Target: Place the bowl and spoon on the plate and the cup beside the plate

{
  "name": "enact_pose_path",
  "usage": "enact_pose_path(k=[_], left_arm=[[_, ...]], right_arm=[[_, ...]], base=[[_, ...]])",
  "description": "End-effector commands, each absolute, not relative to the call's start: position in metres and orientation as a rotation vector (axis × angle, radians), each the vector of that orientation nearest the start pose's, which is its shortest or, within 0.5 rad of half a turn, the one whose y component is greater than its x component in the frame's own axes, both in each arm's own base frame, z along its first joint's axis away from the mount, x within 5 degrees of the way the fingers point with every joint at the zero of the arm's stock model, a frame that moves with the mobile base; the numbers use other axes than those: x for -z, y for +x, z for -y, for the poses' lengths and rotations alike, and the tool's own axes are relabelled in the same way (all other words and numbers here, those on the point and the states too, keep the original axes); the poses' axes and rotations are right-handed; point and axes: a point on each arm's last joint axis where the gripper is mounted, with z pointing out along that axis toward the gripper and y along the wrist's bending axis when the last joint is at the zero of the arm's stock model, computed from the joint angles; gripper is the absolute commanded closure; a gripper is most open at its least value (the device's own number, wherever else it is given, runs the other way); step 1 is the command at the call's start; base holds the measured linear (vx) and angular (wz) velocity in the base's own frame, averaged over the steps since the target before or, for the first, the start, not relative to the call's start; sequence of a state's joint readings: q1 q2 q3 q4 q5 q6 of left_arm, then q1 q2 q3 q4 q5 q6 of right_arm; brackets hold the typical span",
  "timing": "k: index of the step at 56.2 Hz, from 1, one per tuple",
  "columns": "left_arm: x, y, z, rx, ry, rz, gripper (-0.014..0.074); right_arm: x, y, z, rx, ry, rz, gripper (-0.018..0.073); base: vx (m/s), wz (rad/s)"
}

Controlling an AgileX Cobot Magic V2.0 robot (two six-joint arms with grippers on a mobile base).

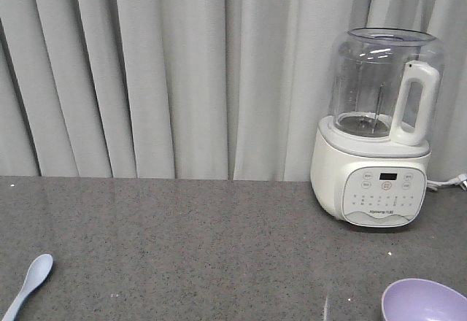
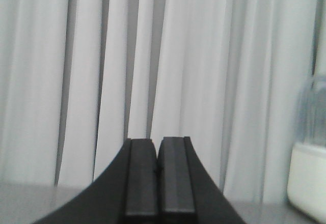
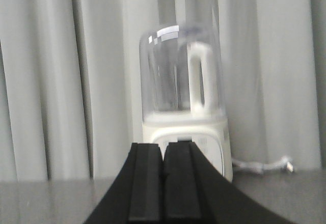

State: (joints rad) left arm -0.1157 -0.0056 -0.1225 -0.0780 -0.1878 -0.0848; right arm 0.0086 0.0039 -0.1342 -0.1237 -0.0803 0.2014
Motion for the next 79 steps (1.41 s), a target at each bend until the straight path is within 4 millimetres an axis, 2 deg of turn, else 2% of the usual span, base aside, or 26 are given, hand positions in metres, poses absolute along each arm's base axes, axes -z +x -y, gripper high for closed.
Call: enact_pose_path(k=[1, 3, 8, 10, 14, 18, 19, 22, 30, 36, 41, 53, 58, 62, 65, 70, 73, 79], left_arm=[[-0.323, 0.031, 0.002, 0.238, -0.039, -1.044, 0.0602], [-0.340, 0.033, 0.002, 0.220, -0.025, -1.059, 0.0602], [-0.378, 0.052, 0.005, 0.174, 0.004, -1.104, 0.0602], [-0.389, 0.066, 0.006, 0.160, 0.013, -1.134, 0.0602], [-0.403, 0.098, 0.010, 0.135, 0.030, -1.205, 0.0602], [-0.405, 0.128, 0.014, 0.130, 0.034, -1.282, 0.0602], [-0.397, 0.157, 0.017, 0.126, 0.036, -1.354, 0.0602], [-0.393, 0.165, 0.018, 0.123, 0.035, -1.368, 0.0601], [-0.391, 0.170, 0.018, 0.122, 0.035, -1.374, 0.0570], [-0.392, 0.170, 0.018, 0.120, 0.035, -1.365, 0.0507], [-0.392, 0.170, 0.018, 0.120, 0.035, -1.366, 0.0410], [-0.390, 0.170, 0.018, 0.121, 0.037, -1.385, 0.0111], [-0.390, 0.170, 0.018, 0.121, 0.037, -1.384, 0.0047], [-0.390, 0.170, 0.018, 0.122, 0.035, -1.382, 0.0033], [-0.390, 0.170, 0.018, 0.122, 0.035, -1.382, 0.0034], [-0.390, 0.170, 0.018, 0.122, 0.036, -1.386, 0.0038], [-0.390, 0.170, 0.018, 0.123, 0.036, -1.390, 0.0038], [-0.388, 0.171, 0.019, 0.123, 0.038, -1.412, 0.0038]], right_arm=[[-0.326, 0.034, -0.002, -0.004, -0.026, -1.114, 0.0568], [-0.348, 0.033, -0.002, 0.043, -0.053, -1.100, 0.0568], [-0.390, 0.051, -0.001, 0.113, -0.092, -1.140, 0.0568], [-0.404, 0.059, -0.001, 0.133, -0.103, -1.154, 0.0568], [-0.420, 0.088, -0.001, 0.154, -0.122, -1.210, 0.0568], [-0.422, 0.117, -0.001, 0.145, -0.123, -1.281, 0.0568], [-0.409, 0.143, -0.001, 0.141, -0.129, -1.390, 0.0568], [-0.404, 0.151, -0.001, 0.138, -0.131, -1.421, 0.0567], [-0.400, 0.158, -0.001, 0.137, -0.134, -1.445, 0.0547], [-0.401, 0.158, -0.001, 0.138, -0.135, -1.442, 0.0476], [-0.401, 0.158, -0.001, 0.139, -0.135, -1.443, 0.0370], [-0.403, 0.157, -0.001, 0.138, -0.136, -1.415, -0.0033], [-0.405, 0.157, -0.002, 0.136, -0.137, -1.396, -0.0121], [-0.404, 0.157, -0.002, 0.101, -0.106, -1.409, -0.0139], [-0.404, 0.157, 0.000, 0.026, -0.021, -1.482, -0.0131], [-0.393, 0.171, 0.010, -0.003, 0.135, -1.799, -0.0099], [-0.387, 0.184, 0.019, 0.019, 0.219, -1.959, -0.0076], [-0.363, 0.216, 0.036, 0.037, 0.359, -2.249, -0.0034]], base=[[0.00, 0.00], [0.00, 0.00], [0.00, 0.00], [0.00, 0.00], [0.00, 0.00], [0.00, 0.00], [0.00, 0.00], [0.00, 0.00], [0.00, 0.00], [0.00, 0.00], [0.00, 0.00], [0.00, 0.00], [0.00, 0.00], [0.00, 0.00], [0.00, 0.00], [0.00, 0.00], [0.00, 0.00], [0.00, 0.00]])
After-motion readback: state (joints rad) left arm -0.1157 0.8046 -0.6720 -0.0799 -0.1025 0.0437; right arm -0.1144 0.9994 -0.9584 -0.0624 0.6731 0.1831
